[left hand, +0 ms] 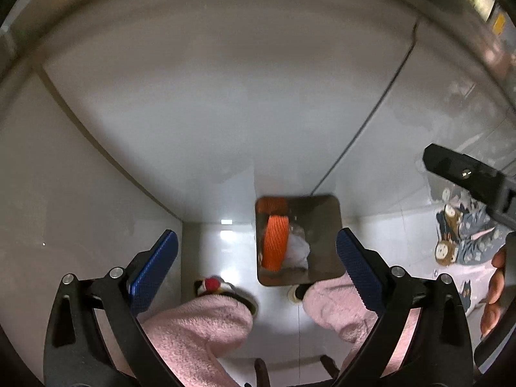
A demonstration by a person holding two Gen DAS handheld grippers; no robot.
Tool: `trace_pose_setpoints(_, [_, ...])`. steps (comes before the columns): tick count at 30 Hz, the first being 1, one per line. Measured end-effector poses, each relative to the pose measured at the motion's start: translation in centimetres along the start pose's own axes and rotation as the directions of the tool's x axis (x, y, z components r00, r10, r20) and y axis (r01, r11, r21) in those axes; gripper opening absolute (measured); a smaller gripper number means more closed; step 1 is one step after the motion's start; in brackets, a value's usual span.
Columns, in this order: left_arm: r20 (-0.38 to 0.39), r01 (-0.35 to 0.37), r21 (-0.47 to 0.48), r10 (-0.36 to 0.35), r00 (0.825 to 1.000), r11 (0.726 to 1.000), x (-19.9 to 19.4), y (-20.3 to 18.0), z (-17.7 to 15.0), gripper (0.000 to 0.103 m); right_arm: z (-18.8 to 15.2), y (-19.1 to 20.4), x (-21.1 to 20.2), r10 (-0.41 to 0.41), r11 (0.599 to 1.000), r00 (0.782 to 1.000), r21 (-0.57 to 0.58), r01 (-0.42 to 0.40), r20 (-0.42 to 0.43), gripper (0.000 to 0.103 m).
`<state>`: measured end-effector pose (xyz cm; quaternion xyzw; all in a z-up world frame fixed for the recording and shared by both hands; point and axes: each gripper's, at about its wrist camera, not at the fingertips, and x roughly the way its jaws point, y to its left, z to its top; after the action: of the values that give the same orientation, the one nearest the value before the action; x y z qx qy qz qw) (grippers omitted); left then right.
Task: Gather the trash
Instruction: 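Open both tools to drop the orange net and white bag into the bin, then grasp the snack wrapper with the left tool while the right tool grasps the clear plastic bag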
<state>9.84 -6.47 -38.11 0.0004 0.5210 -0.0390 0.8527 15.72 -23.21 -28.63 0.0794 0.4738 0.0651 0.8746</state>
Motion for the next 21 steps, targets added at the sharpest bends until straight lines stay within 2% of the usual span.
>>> trace_pose_setpoints(9, [0.168,-0.022,0.003,0.021,0.986,1.0,-9.2,0.1,2.9,0.095,3.2,1.7,-8.4,0.001,0.999,0.986,-0.037,0.005,0.164,0.099])
trace_pose_setpoints(12, [0.19,-0.026,-0.006,0.027,0.982,1.0,-11.1,0.1,4.4,0.095,4.9,2.4,-10.5,-0.01,0.999,0.981,-0.047,0.02,0.195,0.1])
trace_pose_setpoints(21, [0.279,-0.084,0.018,0.076,0.957,0.996,-14.4,-0.1,10.3,0.095,11.1,1.8,-12.1,-0.076,0.996,0.962,-0.023,0.085,0.261,0.099])
